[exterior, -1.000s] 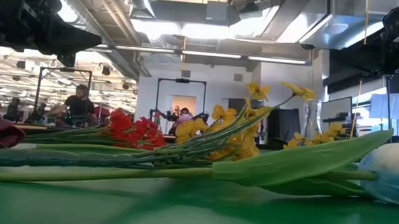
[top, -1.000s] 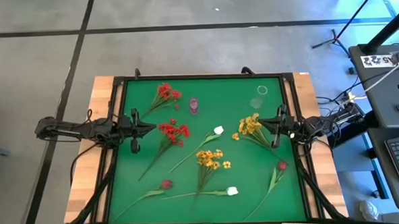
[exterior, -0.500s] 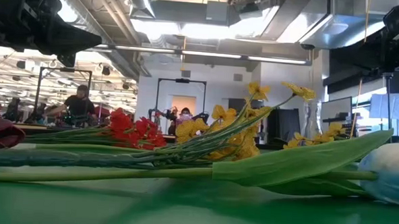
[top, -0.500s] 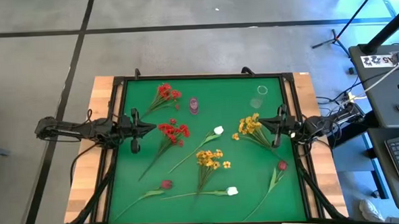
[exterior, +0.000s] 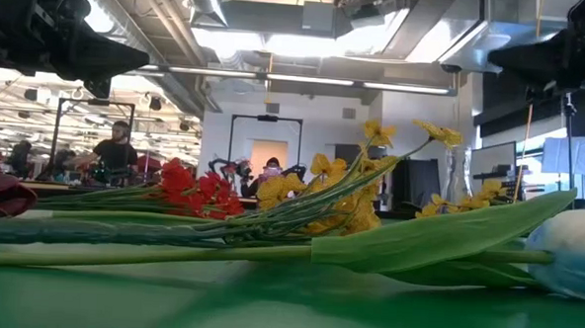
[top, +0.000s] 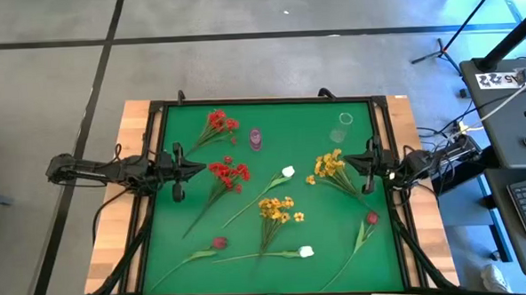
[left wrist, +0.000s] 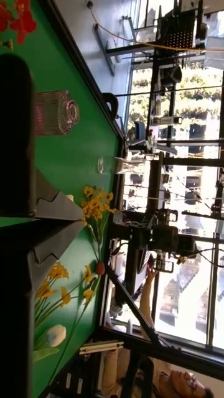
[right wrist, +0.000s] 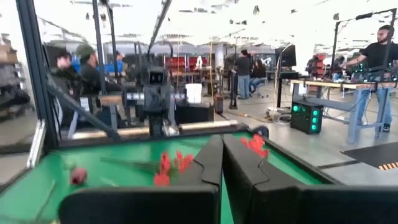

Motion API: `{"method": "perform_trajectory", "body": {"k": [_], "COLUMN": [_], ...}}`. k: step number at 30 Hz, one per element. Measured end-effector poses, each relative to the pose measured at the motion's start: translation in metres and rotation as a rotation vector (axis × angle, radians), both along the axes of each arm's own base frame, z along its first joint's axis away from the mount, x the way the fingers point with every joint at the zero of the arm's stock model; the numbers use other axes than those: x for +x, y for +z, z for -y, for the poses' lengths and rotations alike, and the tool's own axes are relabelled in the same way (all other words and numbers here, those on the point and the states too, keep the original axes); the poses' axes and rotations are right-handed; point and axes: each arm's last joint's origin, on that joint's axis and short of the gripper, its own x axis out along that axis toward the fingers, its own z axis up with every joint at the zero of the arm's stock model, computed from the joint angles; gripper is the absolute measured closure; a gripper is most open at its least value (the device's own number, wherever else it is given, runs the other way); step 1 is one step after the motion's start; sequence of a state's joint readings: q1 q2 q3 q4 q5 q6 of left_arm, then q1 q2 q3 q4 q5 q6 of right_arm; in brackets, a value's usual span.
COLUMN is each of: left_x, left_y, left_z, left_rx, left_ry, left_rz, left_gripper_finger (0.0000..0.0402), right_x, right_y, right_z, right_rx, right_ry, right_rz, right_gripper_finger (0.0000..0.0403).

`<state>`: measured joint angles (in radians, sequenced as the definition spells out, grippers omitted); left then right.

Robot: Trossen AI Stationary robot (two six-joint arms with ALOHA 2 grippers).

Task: Sort flowers into vase by color
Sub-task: Put the top yellow flowers into the transparent vase

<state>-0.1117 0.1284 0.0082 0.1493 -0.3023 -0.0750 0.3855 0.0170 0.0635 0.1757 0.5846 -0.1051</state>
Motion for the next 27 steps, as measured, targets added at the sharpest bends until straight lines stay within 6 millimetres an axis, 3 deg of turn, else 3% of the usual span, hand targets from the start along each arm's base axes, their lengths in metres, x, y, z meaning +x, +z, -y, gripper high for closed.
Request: {"method": "perform_trajectory", "body": {"k": [14,20,27], "left_x": [0.0,0.0,0.0], "left_y": [0.0,0.0,0.0], "left_z": [0.0,0.0,0.0], "left_rx": [0.0,0.0,0.0], "left_ry": [0.0,0.0,0.0], "left_rz": [0.0,0.0,0.0], "left_gripper_finger": [0.0401,0.0401,0.0401], "right_x": [0.016,0.022,0.025], "right_y": [0.038,0.054,0.054], "right_z": [-0.004,-0.006,-0.009], "right_rx": [-0.039,0.052,0.111], "right_ry": [-0.102,-0.097,-0.063], "right_rz": [-0.163,-0.303,-0.425], "right_gripper_finger": [0.0391,0.0391,0.0391]}}
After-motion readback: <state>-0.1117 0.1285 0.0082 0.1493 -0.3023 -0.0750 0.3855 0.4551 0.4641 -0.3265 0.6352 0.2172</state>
